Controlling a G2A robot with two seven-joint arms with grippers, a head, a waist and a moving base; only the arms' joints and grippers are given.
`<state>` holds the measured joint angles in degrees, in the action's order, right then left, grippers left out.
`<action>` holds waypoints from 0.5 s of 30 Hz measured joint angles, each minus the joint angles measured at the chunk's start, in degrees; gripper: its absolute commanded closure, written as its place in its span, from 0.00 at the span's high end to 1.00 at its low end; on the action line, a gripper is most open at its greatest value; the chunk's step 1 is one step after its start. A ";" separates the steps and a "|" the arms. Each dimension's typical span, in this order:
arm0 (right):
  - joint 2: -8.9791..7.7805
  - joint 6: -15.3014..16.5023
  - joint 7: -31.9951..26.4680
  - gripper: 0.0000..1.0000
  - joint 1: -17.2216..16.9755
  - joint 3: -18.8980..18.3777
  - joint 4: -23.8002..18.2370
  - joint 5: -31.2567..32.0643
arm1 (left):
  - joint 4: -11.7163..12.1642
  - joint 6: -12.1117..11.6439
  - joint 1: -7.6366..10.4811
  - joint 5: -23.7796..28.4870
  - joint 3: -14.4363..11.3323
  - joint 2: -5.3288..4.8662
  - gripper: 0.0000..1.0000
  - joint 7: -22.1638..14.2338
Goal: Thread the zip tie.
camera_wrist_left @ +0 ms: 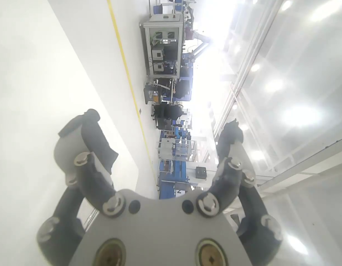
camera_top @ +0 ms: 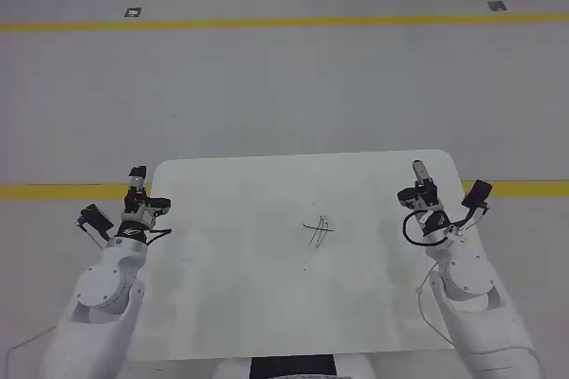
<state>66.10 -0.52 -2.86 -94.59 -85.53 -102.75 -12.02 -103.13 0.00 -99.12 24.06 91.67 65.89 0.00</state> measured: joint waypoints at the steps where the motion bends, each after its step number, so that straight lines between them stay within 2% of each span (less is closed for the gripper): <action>1: 0.00 0.00 0.00 1.00 0.00 0.00 0.00 0.00 | 0.00 0.00 0.00 0.00 0.00 0.00 1.00 0.00; 5: -0.07 -0.01 -0.43 1.00 0.42 0.35 -0.37 0.46 | 0.00 0.00 0.00 0.00 0.00 0.00 1.00 0.00; 12: -0.09 -3.87 -8.84 1.00 7.31 7.70 -0.98 16.16 | 0.00 0.00 0.00 0.00 0.00 0.00 1.00 0.00; 15: -0.08 -5.55 -13.56 1.00 8.56 11.04 -0.98 20.40 | 0.00 0.00 0.00 0.00 0.00 0.00 1.00 0.00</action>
<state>66.01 -6.07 -16.42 -86.02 -74.49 -103.74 8.38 -103.13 0.00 -99.12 24.06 91.67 65.89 0.00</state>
